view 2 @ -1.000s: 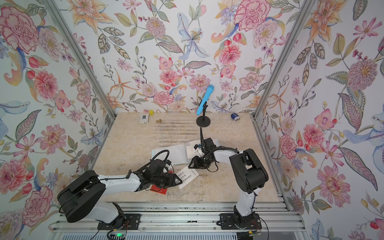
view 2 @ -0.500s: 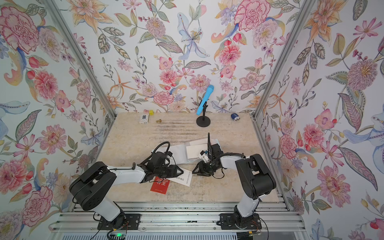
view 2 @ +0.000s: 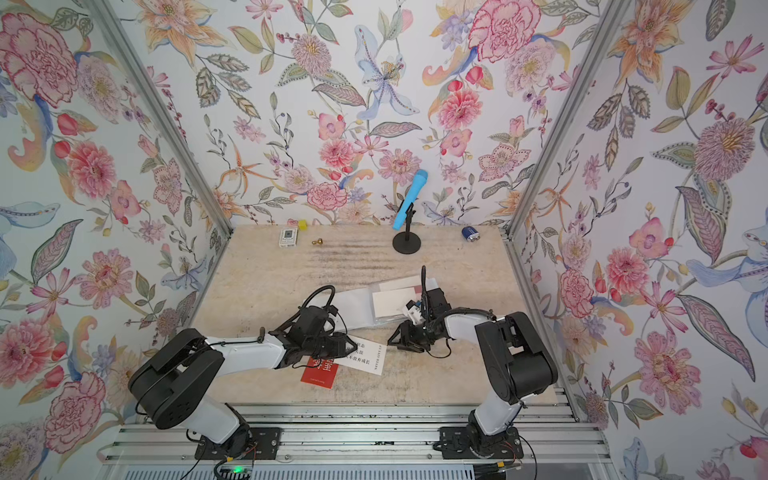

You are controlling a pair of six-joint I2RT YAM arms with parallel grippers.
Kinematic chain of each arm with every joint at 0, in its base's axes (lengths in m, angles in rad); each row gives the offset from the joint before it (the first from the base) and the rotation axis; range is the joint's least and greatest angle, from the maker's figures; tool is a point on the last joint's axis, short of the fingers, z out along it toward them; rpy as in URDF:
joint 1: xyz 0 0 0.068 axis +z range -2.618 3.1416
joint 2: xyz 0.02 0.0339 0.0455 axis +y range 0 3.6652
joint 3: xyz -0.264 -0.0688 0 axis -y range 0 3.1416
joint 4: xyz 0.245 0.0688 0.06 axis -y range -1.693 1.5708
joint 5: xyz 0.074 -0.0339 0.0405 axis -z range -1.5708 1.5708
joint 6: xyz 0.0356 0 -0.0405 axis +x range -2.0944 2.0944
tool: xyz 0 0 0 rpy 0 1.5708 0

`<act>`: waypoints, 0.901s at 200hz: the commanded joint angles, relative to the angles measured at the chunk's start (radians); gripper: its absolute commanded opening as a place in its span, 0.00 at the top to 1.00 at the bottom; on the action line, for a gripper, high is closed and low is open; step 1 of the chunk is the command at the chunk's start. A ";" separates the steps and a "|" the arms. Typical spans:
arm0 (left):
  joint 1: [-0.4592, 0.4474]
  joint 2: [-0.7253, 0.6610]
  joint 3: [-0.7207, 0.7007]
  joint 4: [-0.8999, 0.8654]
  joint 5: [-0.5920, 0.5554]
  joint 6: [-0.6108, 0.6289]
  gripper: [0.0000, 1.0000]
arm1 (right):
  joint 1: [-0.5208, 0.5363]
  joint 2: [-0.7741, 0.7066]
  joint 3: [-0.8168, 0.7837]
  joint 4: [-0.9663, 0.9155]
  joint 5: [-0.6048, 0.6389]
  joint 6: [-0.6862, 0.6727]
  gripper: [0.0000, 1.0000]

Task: Place the photos into the photo albums
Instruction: Pick up the photo at the center of the board.

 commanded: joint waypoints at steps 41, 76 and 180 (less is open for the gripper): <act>0.026 -0.088 -0.027 -0.177 -0.040 0.020 0.91 | 0.000 -0.008 -0.019 0.040 0.020 0.022 0.53; 0.047 -0.143 -0.011 -0.171 -0.030 0.054 1.00 | 0.001 -0.001 -0.014 0.047 0.030 0.024 0.53; 0.181 -0.267 0.065 -0.104 -0.010 0.123 1.00 | -0.026 -0.065 0.055 0.050 0.060 0.035 0.53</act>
